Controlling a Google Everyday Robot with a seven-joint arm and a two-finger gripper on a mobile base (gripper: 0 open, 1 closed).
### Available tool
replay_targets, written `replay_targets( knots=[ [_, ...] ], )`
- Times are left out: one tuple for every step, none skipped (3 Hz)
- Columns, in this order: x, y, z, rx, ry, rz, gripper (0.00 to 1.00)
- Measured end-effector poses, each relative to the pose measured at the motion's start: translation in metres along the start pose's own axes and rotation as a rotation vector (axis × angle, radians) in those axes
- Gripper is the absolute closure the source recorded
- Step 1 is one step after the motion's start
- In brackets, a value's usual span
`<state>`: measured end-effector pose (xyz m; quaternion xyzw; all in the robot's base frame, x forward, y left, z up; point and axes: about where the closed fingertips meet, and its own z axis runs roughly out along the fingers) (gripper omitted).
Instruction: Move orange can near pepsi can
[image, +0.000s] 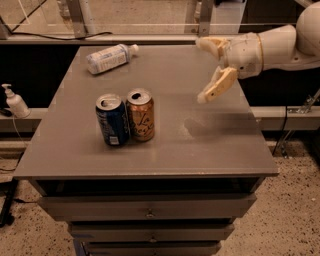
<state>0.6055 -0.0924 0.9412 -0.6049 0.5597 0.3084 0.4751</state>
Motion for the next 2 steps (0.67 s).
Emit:
replay_targets(
  knots=[
    [-0.014, -0.026, -0.050, 0.170, 0.029, -0.075, 0.00],
    [-0.016, -0.042, -0.054, 0.236, 0.023, -0.076, 0.00]
  ],
)
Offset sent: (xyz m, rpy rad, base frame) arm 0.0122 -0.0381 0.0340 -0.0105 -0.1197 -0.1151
